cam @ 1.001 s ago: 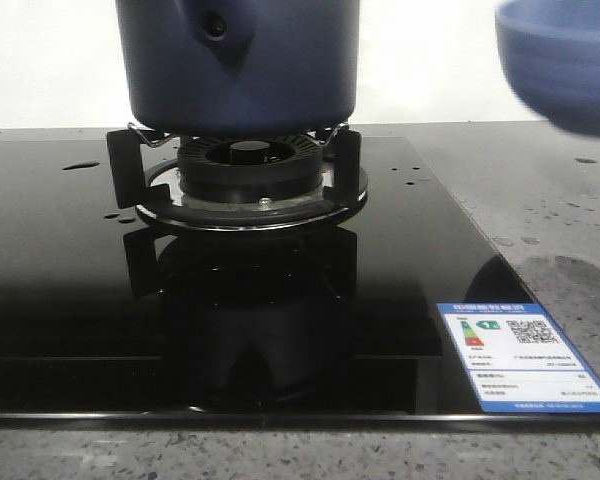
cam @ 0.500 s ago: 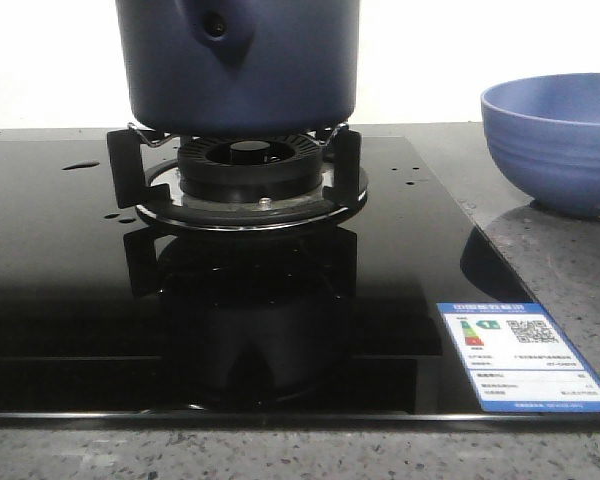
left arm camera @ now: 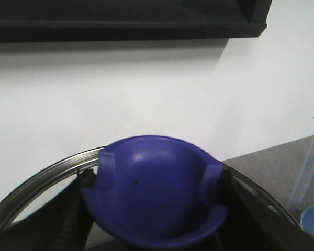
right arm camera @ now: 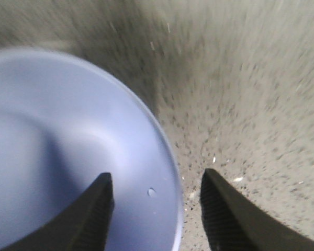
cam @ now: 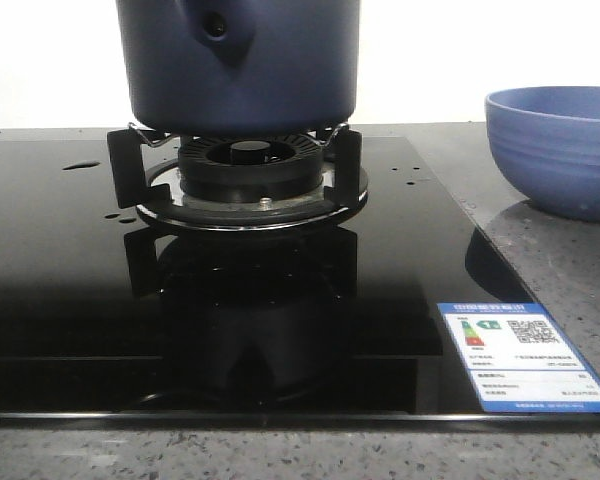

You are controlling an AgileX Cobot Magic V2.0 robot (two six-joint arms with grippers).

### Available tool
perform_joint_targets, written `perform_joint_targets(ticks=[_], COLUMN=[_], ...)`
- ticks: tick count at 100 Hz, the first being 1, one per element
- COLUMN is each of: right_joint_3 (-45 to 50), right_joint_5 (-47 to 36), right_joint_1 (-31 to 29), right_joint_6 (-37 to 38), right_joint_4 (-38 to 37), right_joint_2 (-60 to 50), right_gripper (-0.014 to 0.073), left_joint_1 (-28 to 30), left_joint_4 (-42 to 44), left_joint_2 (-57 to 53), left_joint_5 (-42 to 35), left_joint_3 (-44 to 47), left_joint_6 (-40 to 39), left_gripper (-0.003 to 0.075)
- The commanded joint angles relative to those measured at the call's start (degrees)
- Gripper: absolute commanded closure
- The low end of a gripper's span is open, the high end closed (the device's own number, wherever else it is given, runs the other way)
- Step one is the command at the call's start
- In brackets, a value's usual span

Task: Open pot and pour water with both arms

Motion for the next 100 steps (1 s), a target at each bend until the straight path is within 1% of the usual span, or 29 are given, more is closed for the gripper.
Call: perform_joint_targets(ticks=[1,15,30,44,67,100], right_joint_3=[-3.29,-3.69,-3.69,-3.69,-3.69,-3.69], right_joint_5=[-0.82,-0.92,-0.37,0.24,0.49,0.13], right_joint_1=[-0.34,-0.34,-0.34,-0.34,-0.34,-0.34], right_joint_6=[-0.86,-1.12,-1.59,-1.59,-2.00,-2.00], right_joint_4=[0.93,1.05,1.64,2.20,2.81,3.27], right_joint_2=[-5.76,-10.45,-13.00,-14.02,-13.99,-13.99], right_gripper=[0.0242,0.0242,0.0242,0.0242,0.0242,0.0242], left_joint_1=[-2.49,-5.85,-7.56,-8.35,-8.60,-8.60], left_joint_4=[-0.99,-0.32,-0.32,-0.32,-0.32,-0.32], left_joint_2=[0.07,3.26,6.69,8.92,11.74,12.97], left_joint_5=[-5.81,-8.20,-11.44,-13.38,-14.23,-14.66], left_joint_3=[-2.29,-2.29,-2.29,-2.29,-2.29,-2.29], left_joint_6=[-0.03,-0.03,-0.03,-0.03,-0.03,-0.03], left_gripper=[0.0330,0.0330,0.0330,0.0330,0.0330,0.0330])
